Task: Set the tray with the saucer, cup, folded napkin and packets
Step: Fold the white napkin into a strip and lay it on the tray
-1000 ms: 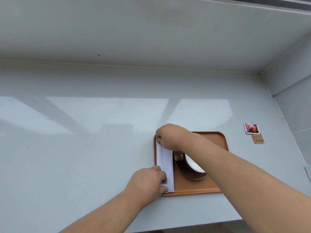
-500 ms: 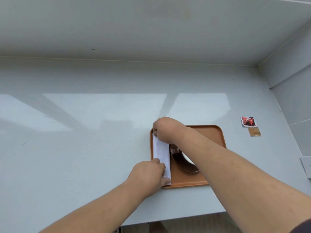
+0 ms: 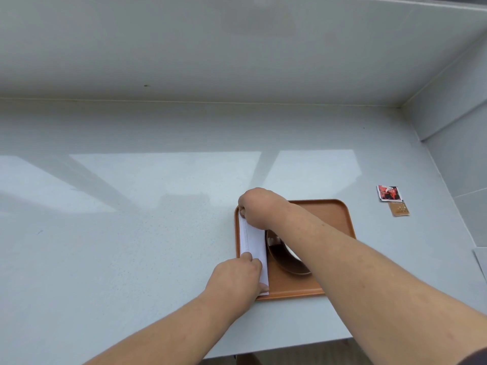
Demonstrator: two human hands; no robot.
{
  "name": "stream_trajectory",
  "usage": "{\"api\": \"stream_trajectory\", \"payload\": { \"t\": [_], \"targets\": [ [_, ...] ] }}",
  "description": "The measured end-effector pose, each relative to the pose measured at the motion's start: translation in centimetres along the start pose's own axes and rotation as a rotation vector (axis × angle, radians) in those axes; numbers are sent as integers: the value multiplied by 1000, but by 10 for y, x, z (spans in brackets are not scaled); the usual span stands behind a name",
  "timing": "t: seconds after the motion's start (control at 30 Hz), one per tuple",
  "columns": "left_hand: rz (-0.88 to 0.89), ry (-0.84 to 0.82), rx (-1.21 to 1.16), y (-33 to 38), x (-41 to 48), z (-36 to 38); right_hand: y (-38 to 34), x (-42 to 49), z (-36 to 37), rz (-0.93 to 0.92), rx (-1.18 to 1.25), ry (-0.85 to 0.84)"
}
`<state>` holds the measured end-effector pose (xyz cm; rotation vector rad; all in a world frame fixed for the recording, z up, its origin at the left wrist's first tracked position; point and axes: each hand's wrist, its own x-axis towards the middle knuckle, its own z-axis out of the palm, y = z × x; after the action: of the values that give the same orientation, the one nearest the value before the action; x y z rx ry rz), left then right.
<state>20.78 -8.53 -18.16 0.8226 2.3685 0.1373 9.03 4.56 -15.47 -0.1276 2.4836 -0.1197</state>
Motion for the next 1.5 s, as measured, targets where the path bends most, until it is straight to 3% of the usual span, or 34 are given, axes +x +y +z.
{"api": "stream_trajectory", "payload": {
  "t": [0.83,1.5],
  "targets": [
    [-197,-92,7,21,8,-6,9,20,4,-87,-75,0],
    [-109,-44,-32,12,-3,-10,0,4,6,-6,-32,33]
  ]
}}
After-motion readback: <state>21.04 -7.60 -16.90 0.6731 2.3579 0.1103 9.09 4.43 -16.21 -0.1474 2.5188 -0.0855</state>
